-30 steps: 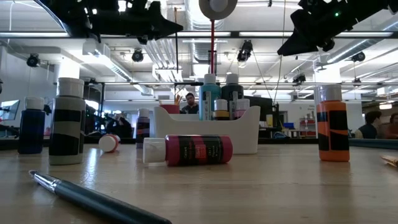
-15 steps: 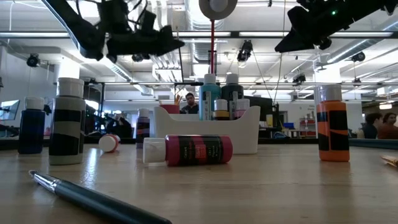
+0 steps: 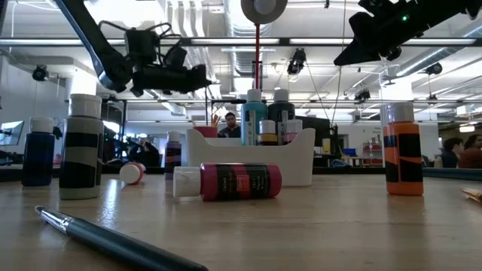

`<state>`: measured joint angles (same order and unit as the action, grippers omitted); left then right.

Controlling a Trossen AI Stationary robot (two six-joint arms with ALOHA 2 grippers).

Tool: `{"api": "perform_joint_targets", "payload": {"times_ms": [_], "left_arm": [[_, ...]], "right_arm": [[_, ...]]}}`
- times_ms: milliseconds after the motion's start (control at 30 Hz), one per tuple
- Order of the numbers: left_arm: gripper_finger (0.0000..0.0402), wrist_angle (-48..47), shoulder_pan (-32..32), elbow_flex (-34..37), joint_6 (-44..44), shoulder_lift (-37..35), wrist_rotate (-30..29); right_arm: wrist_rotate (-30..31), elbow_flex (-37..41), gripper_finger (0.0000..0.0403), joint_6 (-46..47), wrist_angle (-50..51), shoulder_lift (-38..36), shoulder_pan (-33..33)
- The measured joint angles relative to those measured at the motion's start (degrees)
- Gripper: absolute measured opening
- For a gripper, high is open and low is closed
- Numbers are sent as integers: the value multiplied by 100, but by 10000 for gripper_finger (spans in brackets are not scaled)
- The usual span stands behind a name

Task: Pick & Place Paint Supplies
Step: Put the gold paint brush into the red cup

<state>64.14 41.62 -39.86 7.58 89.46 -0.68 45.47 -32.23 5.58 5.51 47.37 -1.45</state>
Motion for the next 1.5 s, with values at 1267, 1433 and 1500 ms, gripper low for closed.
{"api": "perform_joint_targets", "payload": {"times_ms": [1267,1433,1500], "left_arm": [[16,-1051,32,310,-363,484,21],[16,-1169,32,313,-361,484,21],[16,-1178,32,313,-359,484,21]], "right_arm": [[9,33,145,39,-12,-1,-2],[8,33,144,26,-15,-1,-1],[7,33,138,24,-15,-1,0]]}}
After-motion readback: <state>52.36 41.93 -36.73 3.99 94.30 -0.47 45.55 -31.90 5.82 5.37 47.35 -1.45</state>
